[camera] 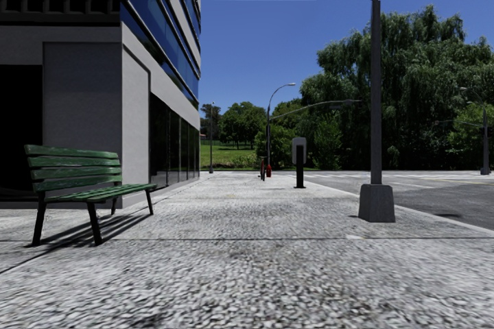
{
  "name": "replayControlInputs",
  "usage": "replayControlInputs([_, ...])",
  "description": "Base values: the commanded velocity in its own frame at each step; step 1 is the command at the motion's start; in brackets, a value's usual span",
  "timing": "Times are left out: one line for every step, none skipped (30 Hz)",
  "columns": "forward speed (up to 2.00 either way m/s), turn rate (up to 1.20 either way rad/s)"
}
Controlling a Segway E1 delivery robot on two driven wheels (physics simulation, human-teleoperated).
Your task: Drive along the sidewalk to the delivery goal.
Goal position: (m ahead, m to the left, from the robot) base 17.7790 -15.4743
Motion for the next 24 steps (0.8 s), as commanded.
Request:
replayControlInputs([1.97, 0.00])
replayControlInputs([1.97, 0.00])
replayControlInputs([1.97, 0.00])
replayControlInputs([1.97, 0.00])
replayControlInputs([1.97, 0.00])
replayControlInputs([1.97, 0.00])
replayControlInputs([1.97, 0.00])
replayControlInputs([1.97, 0.00])
replayControlInputs([1.97, 0.00])
replayControlInputs([1.97, 0.00])
replayControlInputs([1.97, 0.00])
replayControlInputs([1.97, 0.00])
replayControlInputs([1.97, 0.00])
replayControlInputs([1.97, 0.00])
replayControlInputs([2.00, 0.00])
replayControlInputs([2.00, 0.00])
replayControlInputs([2.00, 0.00])
replayControlInputs([2.00, 0.00])
replayControlInputs([2.00, 0.00])
replayControlInputs([2.00, 0.00])
replayControlInputs([2.00, 0.00])
replayControlInputs([2.00, 0.00])
replayControlInputs([2.00, 0.00])
replayControlInputs([2.00, 0.00])
